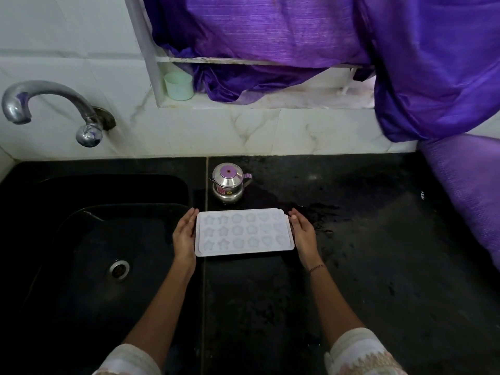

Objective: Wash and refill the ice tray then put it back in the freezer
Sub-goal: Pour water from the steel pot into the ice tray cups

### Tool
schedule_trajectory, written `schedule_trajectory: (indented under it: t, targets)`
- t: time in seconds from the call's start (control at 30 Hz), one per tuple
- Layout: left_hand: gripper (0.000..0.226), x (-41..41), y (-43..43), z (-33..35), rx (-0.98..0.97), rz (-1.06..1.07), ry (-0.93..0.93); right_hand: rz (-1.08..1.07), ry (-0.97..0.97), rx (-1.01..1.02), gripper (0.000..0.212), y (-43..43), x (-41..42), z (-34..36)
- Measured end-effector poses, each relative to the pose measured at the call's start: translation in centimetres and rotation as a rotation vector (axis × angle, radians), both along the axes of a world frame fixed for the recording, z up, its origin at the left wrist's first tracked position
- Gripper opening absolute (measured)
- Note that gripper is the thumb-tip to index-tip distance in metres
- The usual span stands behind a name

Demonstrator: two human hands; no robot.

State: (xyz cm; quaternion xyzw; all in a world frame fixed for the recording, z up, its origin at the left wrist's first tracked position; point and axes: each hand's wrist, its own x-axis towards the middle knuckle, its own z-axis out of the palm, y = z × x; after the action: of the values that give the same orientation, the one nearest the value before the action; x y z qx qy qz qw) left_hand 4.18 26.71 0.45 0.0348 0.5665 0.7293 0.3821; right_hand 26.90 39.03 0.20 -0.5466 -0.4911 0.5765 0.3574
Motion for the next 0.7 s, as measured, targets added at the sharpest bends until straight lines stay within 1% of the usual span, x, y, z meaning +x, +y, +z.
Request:
schedule_trajectory:
  t: [0.1, 0.3, 0.5, 0.7]
  targets:
    - [0.032, 0.5, -0.5, -0.4, -0.02, 0.008, 0.016, -0.048, 0.054, -0.048, 0.038, -0.9, 0.8, -0.6]
    - [0.051, 0.6, -1.2, -1.1, -0.056, -0.014, 0.057, -0.039, 0.099, -0.134, 0.035, -2.2, 0.8, -0.6]
    - [0.047, 0.7, -1.8, -1.1, -0.058, -0.008, 0.035, -0.072, 0.17, -0.171, 0.034, -2.8, 0.8, -0.2]
    - [0.044, 0.3, -3.8, -1.0, -0.064, 0.029, 0.028, -0.092, 0.195, -0.202, 0.035, -4.5, 0.1, -1.1]
